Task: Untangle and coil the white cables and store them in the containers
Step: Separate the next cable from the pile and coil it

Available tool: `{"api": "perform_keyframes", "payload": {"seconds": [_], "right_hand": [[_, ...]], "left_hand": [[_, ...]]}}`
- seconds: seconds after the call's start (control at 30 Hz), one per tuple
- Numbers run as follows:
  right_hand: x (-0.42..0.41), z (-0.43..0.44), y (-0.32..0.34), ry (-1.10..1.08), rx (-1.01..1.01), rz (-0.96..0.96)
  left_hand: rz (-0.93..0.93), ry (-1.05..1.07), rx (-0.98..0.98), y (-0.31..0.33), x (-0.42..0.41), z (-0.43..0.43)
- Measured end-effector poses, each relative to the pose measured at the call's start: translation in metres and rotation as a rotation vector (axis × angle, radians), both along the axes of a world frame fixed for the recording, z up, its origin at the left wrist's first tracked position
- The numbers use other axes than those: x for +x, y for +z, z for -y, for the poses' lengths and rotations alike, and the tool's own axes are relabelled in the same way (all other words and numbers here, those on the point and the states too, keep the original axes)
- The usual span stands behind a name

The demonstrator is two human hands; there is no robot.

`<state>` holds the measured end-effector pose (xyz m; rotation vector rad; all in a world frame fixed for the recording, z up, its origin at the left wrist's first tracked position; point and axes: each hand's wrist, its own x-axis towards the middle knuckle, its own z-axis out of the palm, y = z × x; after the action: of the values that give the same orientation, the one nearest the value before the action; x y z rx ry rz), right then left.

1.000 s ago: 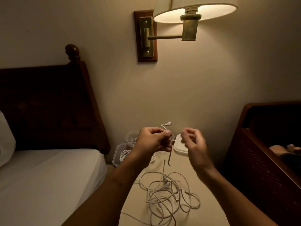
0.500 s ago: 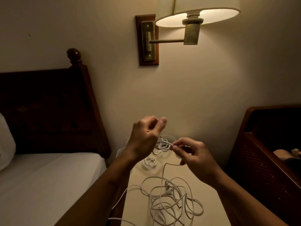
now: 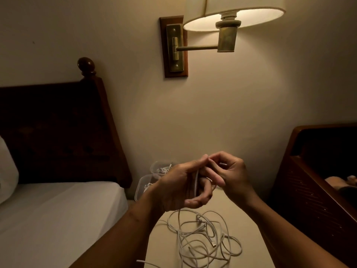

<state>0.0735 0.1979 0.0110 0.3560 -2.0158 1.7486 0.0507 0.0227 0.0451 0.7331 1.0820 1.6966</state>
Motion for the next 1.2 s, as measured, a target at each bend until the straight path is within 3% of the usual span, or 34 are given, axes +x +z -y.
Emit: {"api": "perform_keyframes", "payload": {"seconds": [0.1, 0.2, 0.33, 0.57, 0.77, 0.83, 0.93, 1.03, 1.2], "right_hand": [[0.009, 0.02, -0.002, 0.112, -0.194, 0.14], [0.018, 0.039, -0.013, 0.157, -0.251, 0.216], [0.029, 0.044, -0.022, 0.197, -0.055, 0.269], [0.052, 0.037, -0.01, 0.056, 0.531, 0.136], [0.061, 0.019, 0.012, -0.014, 0.694, 0.064], [0.06, 0.011, 0.015, 0.004, 0.733, 0.016], [0.063, 0.007, 0.016, 0.004, 0.82, -0.024], [0.066, 0.009, 0.011, -0.083, 0.8, -0.101], [0.063, 0.013, 0.002, -0.074, 0.677, -0.144]], "left_hand": [[0.056, 0.156, 0.144, -0.001, 0.009, -0.004], [0.154, 0.315, 0.296, 0.0, 0.011, -0.008], [0.149, 0.437, 0.309, 0.013, 0.005, -0.004], [-0.135, 0.607, 0.031, 0.006, -0.012, 0.0], [-0.551, 0.406, -0.392, -0.003, -0.012, 0.004], [-0.609, 0.321, -0.465, -0.004, -0.012, 0.007], [-0.392, 0.294, -0.29, -0.004, -0.012, 0.013], [-0.102, 0.444, -0.002, 0.0, -0.018, 0.018], [0.04, 0.591, 0.159, 0.0, -0.027, 0.021]]}}
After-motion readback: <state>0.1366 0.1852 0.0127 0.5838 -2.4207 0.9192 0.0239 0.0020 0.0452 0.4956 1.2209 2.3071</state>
